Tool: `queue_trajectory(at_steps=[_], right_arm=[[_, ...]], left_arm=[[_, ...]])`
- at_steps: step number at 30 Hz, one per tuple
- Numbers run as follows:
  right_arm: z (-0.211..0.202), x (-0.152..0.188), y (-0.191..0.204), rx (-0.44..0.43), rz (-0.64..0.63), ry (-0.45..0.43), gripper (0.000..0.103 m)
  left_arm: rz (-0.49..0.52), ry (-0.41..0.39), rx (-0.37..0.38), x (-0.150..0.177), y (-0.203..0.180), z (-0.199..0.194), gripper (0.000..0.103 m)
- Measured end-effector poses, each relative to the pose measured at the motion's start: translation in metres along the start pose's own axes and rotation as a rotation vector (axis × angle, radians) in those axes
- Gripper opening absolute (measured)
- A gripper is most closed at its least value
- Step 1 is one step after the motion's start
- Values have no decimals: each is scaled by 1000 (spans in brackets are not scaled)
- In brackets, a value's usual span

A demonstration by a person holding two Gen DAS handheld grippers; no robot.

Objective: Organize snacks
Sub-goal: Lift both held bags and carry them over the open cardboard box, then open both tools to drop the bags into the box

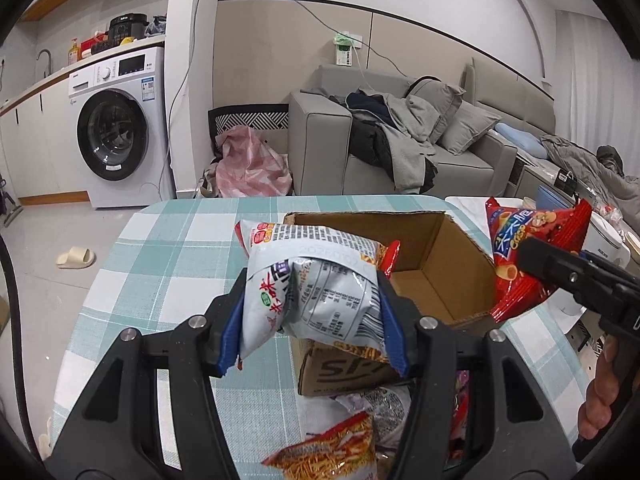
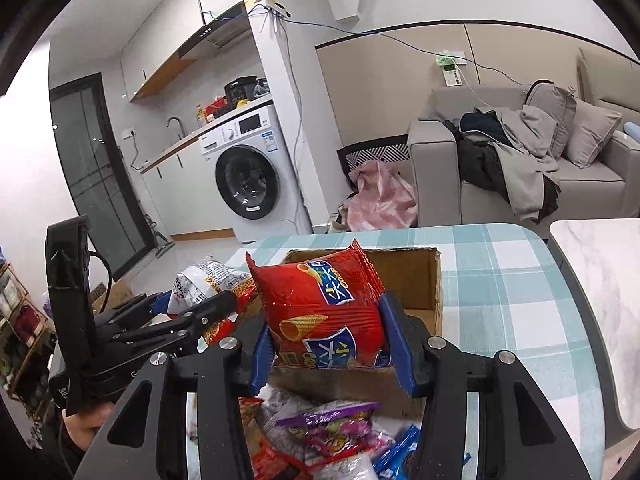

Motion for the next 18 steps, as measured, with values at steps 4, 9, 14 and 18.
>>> queue_trajectory(at_steps=[4, 9, 14, 18], right_arm=[[18, 3, -8, 12, 21, 9, 49], [37, 10, -18, 31, 31, 32, 49], [51, 21, -35, 78, 38, 56, 49], [56, 24, -39, 79, 20, 53, 50]], left_arm=[[-2, 14, -2, 2, -1, 25, 55], [1, 24, 4, 5, -8, 48, 55], [16, 37, 5, 9, -17, 67, 55], [20, 61, -1, 16, -23, 79, 55]])
Point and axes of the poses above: each gripper's, at about its wrist camera, not at the fingertips, and z roughly the way its jaws point, y to its left, x to its underside, the point moved 5 cm from there along z, roughly the way its jaws point, and after that the axes turned 15 degrees about -y, right-handed, at the moved point
